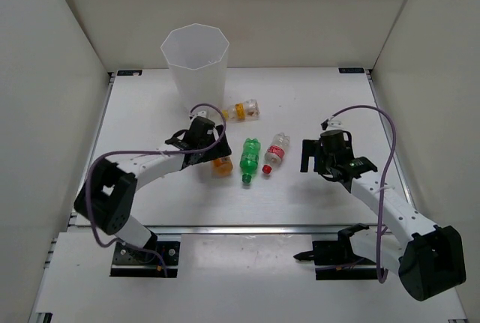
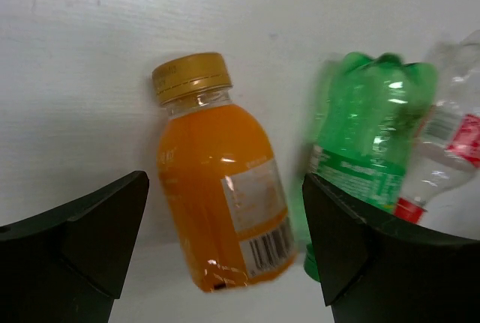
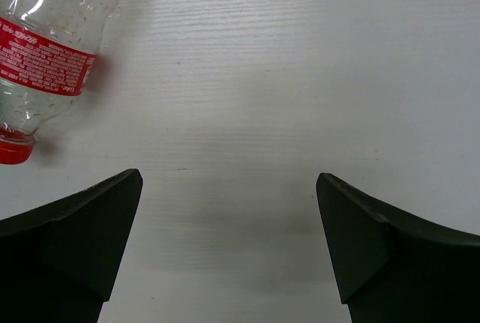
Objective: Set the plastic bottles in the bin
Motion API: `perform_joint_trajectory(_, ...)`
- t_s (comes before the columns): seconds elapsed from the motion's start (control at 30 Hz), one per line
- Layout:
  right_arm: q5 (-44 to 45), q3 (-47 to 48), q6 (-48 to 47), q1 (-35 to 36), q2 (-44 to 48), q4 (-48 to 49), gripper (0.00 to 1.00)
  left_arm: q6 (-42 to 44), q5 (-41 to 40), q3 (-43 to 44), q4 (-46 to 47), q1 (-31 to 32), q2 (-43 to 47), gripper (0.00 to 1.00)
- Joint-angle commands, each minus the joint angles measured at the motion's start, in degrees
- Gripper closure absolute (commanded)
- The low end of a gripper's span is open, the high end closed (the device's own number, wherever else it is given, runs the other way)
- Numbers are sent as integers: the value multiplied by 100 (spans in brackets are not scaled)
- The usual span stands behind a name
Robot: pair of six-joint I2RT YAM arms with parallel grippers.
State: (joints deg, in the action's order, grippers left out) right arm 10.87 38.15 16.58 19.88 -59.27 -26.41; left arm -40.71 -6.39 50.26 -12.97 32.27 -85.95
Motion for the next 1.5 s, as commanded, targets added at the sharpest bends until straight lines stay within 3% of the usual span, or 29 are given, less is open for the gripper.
perform_joint_trajectory(0.0, 29, -141, 82, 42, 73, 242, 1, -149, 270, 88, 234, 103, -413, 6)
perform_joint_trajectory(0.2, -173, -448, 337, -124, 283, 409, 1, -68, 41, 134, 145, 201, -695, 11)
perform_joint_trajectory(0.27, -208, -493, 434, -99, 345, 452, 1, -77, 59, 98, 216, 157, -730, 20)
perform_joint_trajectory(0.37, -235, -580, 521, -55, 398, 453, 1, 45, 182, 308, -12, 95, -730, 47)
perform_joint_trajectory(0.5, -173, -493, 469, 104, 337, 514, 1, 466, 147, 607, -521, 156, -65, 64)
perform_joint_trajectory(0.63, -208, -379, 180, 139, 188, 655, 1, 1353, -141, 1089, -802, 464, 885, 62)
perform_joint_trajectory(0.8, 185, 490, -470, 533, -663, 682, 1, 1979, -562, 2521, -1217, 298, 958, 62)
perform_joint_trajectory(1.0, 153, 1088, -515, 745, -1306, 848, 1, 2585, -1136, 4479, -1094, -360, -52, 61)
perform_joint_trajectory(1.2, 169, 1668, -620, 798, -1745, 805, 1, 2691, -1267, 6694, -1461, -1064, -1871, 62)
perform_joint_trajectory(1.3, 389, 2002, -700, 947, -2027, 620, 1, 2534, -1207, 7681, -1822, -1302, -2775, 49)
perform_joint_trajectory(1.33, 415, 2082, -682, 939, -2097, 550, 1, 2507, -1102, 7900, -1927, -1407, -2856, 28)
perform_joint_trajectory(1.4, 372, 2108, -604, 956, -2150, 550, 1, 2304, -962, 7999, -1981, -1522, -3023, 9)
perform_joint_trajectory(1.43, 258, 2117, -525, 939, -2151, 532, 1, 2269, -786, 7956, -1903, -1592, -3015, 1)
perform_joint_trajectory(1.47, 223, 2100, -550, 861, -2177, 506, 1, 2199, -776, 7886, -1876, -1601, -2937, 1)
